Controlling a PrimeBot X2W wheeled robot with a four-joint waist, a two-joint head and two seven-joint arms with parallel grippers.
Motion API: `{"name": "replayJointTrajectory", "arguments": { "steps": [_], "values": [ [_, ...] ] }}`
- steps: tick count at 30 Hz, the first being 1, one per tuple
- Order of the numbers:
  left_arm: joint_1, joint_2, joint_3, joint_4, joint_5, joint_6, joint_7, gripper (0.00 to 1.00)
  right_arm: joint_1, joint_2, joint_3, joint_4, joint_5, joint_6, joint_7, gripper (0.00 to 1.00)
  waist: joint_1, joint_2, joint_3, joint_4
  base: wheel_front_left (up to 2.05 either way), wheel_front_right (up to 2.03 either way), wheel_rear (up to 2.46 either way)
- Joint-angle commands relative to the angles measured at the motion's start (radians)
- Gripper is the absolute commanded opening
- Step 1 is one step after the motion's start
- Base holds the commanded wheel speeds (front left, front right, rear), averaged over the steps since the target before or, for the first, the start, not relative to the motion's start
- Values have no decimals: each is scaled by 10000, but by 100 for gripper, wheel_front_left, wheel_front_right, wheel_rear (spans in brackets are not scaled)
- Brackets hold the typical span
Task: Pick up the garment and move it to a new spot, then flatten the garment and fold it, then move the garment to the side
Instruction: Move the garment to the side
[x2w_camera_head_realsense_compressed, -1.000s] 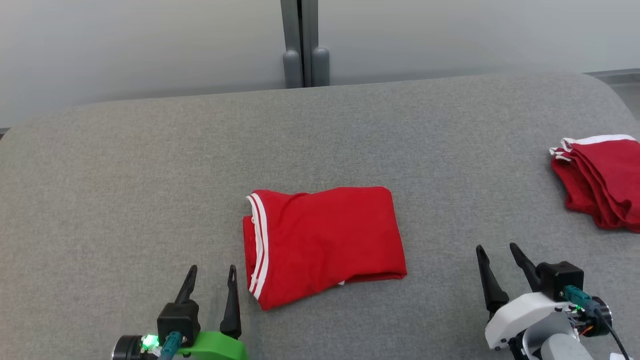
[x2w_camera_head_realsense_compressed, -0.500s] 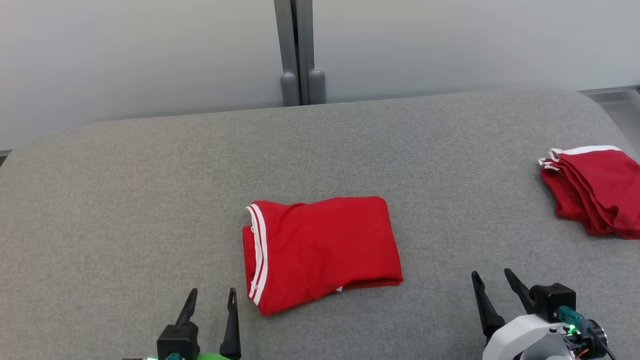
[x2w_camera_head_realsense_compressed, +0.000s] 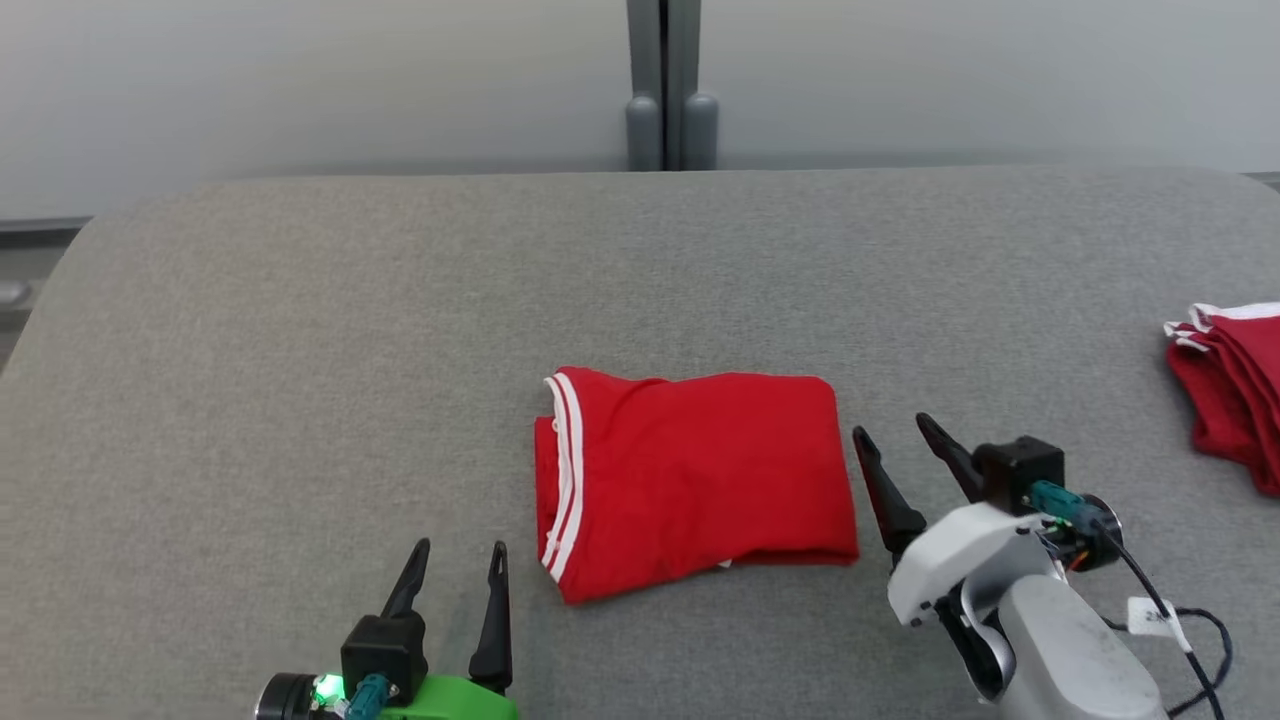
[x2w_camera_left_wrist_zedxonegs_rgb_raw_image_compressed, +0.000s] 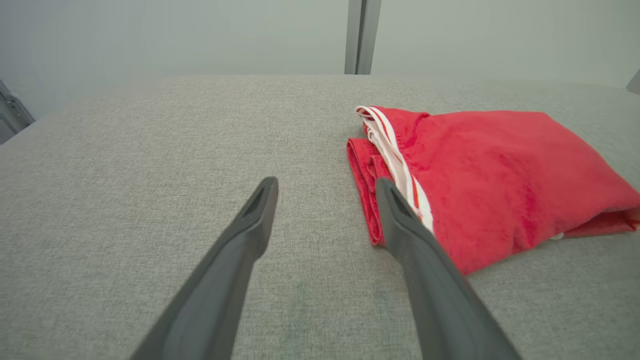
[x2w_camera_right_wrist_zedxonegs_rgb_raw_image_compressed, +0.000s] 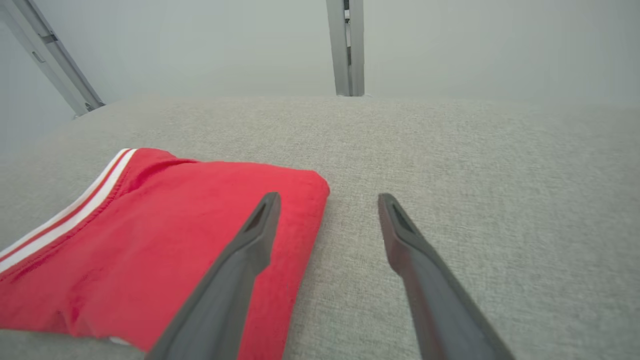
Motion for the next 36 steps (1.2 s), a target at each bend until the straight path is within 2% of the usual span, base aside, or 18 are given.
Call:
{"name": "replayJointTrajectory", "arguments": {
  "steps": [1, 8, 9, 10, 11, 12, 16, 20, 30, 36],
  "values": [
    [-181, 45, -92, 23, -38, 25, 4, 100, -337, -46, 178, 323, -48, -14, -15, 100, 0, -1, 510, 695, 0, 0, 0],
    [-314, 43, -393, 100, -123, 62, 4, 100, -1628, -49, 206, 3226, -584, -14, 272, 100, 0, -1, 749, 1597, 0, 0, 0],
    [-292, 45, -382, 102, -139, 83, 4, 100, -1680, -51, 87, 3678, -581, -14, 380, 97, 0, -1, 747, 1676, 0, 0, 0],
    [-278, 43, -386, 106, -149, 80, 4, 100, -1712, -54, 45, 3999, -585, -16, 465, 64, 0, -1, 742, 1719, 0, 0, 0],
    [-267, 43, -384, 110, -151, 81, 4, 100, -1704, -43, 72, 4256, -619, -16, 482, 38, 0, -1, 742, 1745, 0, 0, 0],
    [-255, 43, -369, 107, -158, 97, 4, 100, -1674, -35, 85, 4541, -606, -16, 462, 0, 0, -1, 747, 1750, 0, 0, 0],
    [-189, 42, -218, 93, -98, 135, 4, 100, -1706, -62, -10, 5116, -772, -19, 281, 0, 0, -1, 734, 1378, 0, 0, 0],
    [-265, 42, -133, 98, -29, 69, 4, 100, -1878, -142, -394, 5358, -1133, -42, 125, 0, 0, -1, 716, 485, 0, 0, 0],
    [-967, 45, -267, 173, 182, -159, 4, 100, -1898, -109, -1495, 4725, -2006, -51, 41, 0, 0, -1, 870, -2671, 0, 0, 0],
    [-1185, 48, -297, 268, 304, -287, 5, 100, -1686, -74, -1464, 4277, -1825, -28, 23, 0, 0, -1, 997, -4407, 0, 0, 0]
  ]
}}
